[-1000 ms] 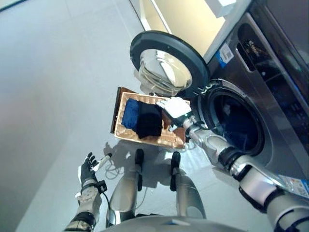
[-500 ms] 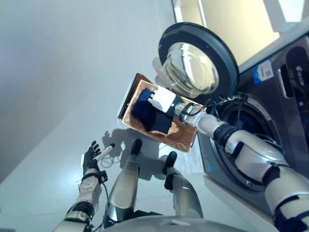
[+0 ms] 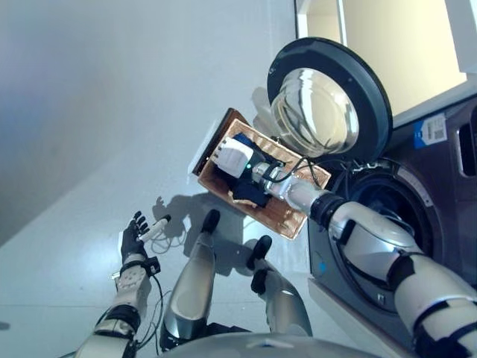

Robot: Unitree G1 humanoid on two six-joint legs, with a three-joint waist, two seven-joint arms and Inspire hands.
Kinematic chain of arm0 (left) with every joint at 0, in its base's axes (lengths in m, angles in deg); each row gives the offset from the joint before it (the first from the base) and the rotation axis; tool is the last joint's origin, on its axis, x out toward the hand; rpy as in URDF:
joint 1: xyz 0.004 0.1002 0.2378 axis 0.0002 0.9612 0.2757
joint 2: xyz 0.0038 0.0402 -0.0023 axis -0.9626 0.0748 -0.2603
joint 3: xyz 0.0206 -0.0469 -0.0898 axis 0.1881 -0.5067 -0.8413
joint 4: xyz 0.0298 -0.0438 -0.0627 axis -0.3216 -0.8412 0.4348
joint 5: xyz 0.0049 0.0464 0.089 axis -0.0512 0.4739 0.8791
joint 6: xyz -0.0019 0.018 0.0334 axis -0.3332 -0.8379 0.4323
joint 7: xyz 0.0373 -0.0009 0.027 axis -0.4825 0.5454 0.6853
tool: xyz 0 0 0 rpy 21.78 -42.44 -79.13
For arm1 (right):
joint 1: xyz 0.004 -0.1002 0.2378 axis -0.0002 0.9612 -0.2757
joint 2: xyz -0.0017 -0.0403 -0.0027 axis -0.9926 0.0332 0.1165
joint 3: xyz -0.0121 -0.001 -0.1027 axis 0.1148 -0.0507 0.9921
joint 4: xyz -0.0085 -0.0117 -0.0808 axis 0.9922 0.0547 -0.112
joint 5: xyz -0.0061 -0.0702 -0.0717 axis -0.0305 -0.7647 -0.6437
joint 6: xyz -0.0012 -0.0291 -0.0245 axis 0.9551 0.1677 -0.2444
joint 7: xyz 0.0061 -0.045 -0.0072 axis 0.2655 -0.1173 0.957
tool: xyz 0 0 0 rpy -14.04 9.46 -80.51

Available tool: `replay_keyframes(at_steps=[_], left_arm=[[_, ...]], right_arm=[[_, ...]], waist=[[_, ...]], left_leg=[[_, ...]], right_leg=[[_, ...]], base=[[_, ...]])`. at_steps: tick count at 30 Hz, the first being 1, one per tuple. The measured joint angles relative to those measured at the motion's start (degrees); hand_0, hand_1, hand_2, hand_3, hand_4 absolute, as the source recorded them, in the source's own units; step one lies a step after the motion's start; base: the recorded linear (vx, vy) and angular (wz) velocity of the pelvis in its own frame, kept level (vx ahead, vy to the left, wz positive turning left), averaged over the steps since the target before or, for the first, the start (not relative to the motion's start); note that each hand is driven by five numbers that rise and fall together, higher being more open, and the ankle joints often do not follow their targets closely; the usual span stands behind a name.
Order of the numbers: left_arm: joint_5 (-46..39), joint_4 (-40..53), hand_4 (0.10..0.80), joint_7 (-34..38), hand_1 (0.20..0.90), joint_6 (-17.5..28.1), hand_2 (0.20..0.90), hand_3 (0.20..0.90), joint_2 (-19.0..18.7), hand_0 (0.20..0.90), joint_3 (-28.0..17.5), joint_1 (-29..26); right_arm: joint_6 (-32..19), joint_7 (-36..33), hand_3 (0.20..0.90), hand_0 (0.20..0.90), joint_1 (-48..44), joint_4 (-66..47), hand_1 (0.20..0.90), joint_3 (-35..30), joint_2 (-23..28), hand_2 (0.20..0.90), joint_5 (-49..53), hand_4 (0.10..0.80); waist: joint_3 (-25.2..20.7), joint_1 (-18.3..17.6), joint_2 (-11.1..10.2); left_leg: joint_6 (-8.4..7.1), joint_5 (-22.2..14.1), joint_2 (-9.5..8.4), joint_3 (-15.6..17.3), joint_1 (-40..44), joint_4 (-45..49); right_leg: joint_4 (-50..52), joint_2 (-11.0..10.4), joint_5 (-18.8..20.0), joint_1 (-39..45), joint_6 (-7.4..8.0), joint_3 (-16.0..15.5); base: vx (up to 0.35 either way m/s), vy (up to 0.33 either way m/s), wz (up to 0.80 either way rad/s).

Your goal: Pick up the clothes and place them into the washing machine

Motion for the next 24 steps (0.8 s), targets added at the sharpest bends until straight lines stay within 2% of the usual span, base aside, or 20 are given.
replay_keyframes(at_steps=[7, 12, 24], left_arm=[[-0.1, 0.4, 0.800, 0.0, 0.900, 0.2, 0.900, 0.900, -0.1, 0.900, -0.1, -0.4], [-1.9, 1.1, 0.800, 0.0, 0.900, 0.2, 0.900, 0.900, -0.1, 0.900, 0.0, -1.2], [-2.3, 1.3, 0.800, 0.1, 0.900, 0.3, 0.900, 0.900, -0.1, 0.900, -0.1, -2.2]], right_arm=[[0.7, 0.0, 0.900, 0.900, 0.0, 2.9, 0.900, -0.3, 0.5, 0.900, 0.6, 0.800], [1.7, -0.1, 0.900, 0.900, 0.0, 3.4, 0.900, -0.5, 0.6, 0.900, 1.4, 0.800], [1.7, -0.1, 0.900, 0.900, 1.2, 4.7, 0.900, -1.3, 1.3, 0.900, 2.2, 0.800]], waist=[[0.4, -0.1, -0.1], [3.1, 0.0, -0.2], [3.3, -0.2, -0.3]], left_leg=[[-0.11, 0.1, -0.01, -1.1, -1.3, 0.3], [-0.27, 0.2, 0.01, -1.5, -1.9, 0.3], [-0.27, 0.2, 0.01, -1.6, -2.0, 0.2]], right_leg=[[0.0, 0.0, -0.1, -0.7, -0.09, -1.0], [0.1, 0.1, -0.2, -1.1, -0.24, -1.5], [0.0, 0.0, -0.3, -1.2, -0.21, -1.6]], base=[[-0.004, -0.002, 0.06], [-0.006, 0.002, 0.03], [0.000, 0.000, 0.00]])
